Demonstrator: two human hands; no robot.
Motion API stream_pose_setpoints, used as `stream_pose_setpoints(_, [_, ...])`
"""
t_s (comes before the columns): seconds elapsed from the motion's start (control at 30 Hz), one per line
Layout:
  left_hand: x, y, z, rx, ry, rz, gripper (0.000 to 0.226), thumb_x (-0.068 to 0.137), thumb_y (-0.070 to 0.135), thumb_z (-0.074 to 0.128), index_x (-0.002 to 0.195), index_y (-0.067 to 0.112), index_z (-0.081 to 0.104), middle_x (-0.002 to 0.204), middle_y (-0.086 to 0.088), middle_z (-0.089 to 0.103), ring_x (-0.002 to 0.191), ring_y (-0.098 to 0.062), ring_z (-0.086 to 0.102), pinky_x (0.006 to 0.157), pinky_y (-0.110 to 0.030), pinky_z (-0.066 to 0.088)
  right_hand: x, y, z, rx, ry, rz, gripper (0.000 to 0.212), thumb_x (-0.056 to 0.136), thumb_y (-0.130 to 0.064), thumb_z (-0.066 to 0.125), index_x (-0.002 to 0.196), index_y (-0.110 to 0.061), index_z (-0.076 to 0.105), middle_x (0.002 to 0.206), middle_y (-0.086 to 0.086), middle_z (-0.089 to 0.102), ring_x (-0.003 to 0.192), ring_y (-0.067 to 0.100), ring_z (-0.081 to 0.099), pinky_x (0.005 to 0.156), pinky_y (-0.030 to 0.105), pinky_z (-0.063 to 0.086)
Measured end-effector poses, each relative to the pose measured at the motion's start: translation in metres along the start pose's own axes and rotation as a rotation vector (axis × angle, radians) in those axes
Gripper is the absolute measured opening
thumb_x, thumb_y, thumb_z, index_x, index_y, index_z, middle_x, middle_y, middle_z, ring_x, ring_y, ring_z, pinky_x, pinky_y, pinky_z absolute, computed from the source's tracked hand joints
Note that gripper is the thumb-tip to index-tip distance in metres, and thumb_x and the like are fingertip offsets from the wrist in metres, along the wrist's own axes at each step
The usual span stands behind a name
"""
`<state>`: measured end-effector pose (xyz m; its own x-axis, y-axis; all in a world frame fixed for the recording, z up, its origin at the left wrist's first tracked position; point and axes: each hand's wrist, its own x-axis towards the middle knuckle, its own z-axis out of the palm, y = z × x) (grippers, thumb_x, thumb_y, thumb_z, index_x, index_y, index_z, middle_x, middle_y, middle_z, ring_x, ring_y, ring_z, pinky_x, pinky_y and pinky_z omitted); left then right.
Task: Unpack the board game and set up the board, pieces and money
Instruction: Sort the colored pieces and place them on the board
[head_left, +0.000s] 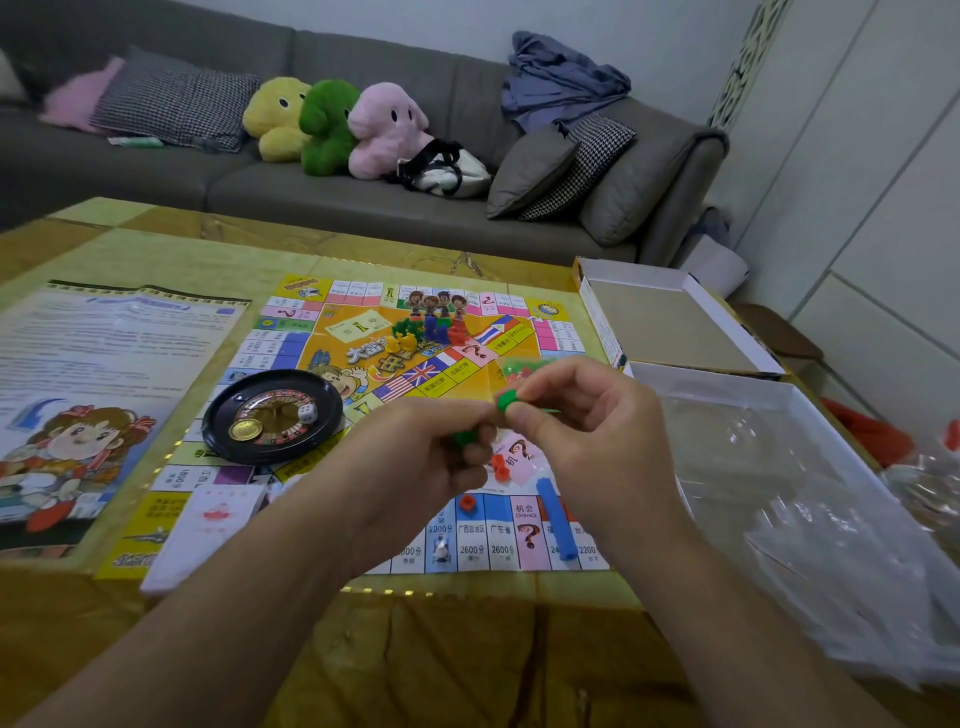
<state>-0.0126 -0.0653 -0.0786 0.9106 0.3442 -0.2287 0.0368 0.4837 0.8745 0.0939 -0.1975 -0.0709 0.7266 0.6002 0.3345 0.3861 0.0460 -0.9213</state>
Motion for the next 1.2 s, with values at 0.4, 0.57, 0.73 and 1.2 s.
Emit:
stream_pose_setpoints(0.4, [-0.020,0.004,-0.005,0.243,0.165,0.255,0.027,0.091,-0.008,0.066,0.114,0.005,0.072,0.101,-0.013,0.080,0.095,-0.027,0.078,0.077,-0.026,0.062,-0.008,-0.006,-0.008,0.140,-0.039,0.114,0.016,0.087,0.008,0.076,0.097,-0.005,0.075,0.091,0.005,0.080,0.088,0.020,0.079,0.078,0.028,0.063])
stream_pose_setpoints(0.57, [-0.025,0.007,0.000,0.321,0.207,0.284,0.023,0.085,0.001,0.075,0.106,0.011,0.079,0.096,-0.008,0.081,0.092,-0.023,0.079,0.083,-0.031,0.063,-0.007,-0.007,-0.005,0.157,-0.034,0.119,0.015,0.086,0.006,0.078,0.095,-0.006,0.076,0.091,0.005,0.080,0.088,0.020,0.078,0.077,0.028,0.063])
stream_pose_setpoints(0.73, [-0.025,0.007,0.002,0.297,0.245,0.299,0.026,0.079,0.004,0.080,0.102,0.016,0.083,0.093,-0.007,0.081,0.087,-0.027,0.079,0.084,-0.038,0.062,-0.007,-0.006,-0.001,0.200,-0.036,0.168,0.012,0.087,0.006,0.076,0.096,-0.002,0.076,0.087,0.009,0.079,0.081,0.020,0.077,0.074,0.027,0.062])
stream_pose_setpoints(1.2, [-0.027,0.005,0.003,0.598,0.307,0.375,0.024,0.078,0.008,0.086,0.093,0.027,0.085,0.083,0.010,0.080,0.080,-0.006,0.077,0.071,-0.016,0.060,-0.004,-0.009,0.000,0.093,-0.039,0.151,0.021,0.080,0.016,0.078,0.080,-0.005,0.077,0.073,0.011,0.077,0.065,0.023,0.077,0.062,0.028,0.064])
